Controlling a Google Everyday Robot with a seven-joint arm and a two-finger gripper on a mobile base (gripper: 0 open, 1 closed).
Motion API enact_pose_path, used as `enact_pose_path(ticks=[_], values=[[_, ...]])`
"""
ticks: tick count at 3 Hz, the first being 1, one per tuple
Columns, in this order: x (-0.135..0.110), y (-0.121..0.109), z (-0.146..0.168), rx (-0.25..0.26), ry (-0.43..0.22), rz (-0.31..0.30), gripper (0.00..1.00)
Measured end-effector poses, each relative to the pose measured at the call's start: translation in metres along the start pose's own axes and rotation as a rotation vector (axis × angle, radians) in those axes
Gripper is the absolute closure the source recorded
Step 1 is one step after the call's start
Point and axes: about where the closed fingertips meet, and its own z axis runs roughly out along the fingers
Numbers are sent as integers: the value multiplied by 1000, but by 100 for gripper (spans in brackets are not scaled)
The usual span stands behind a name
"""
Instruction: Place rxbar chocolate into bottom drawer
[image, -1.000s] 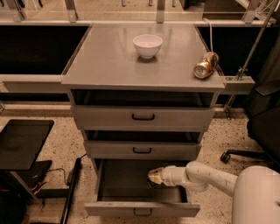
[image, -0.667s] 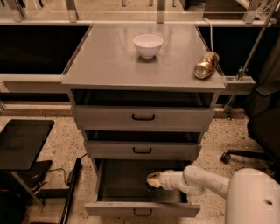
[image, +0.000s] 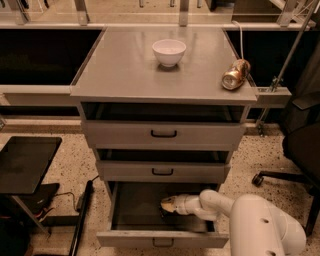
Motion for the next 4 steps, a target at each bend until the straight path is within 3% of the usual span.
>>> enact_pose_path(ticks=[1,2,4], values=[[13,-17,8,27,8,18,100],[13,-18,9,29,7,18,100],[13,-18,9,29,7,18,58]])
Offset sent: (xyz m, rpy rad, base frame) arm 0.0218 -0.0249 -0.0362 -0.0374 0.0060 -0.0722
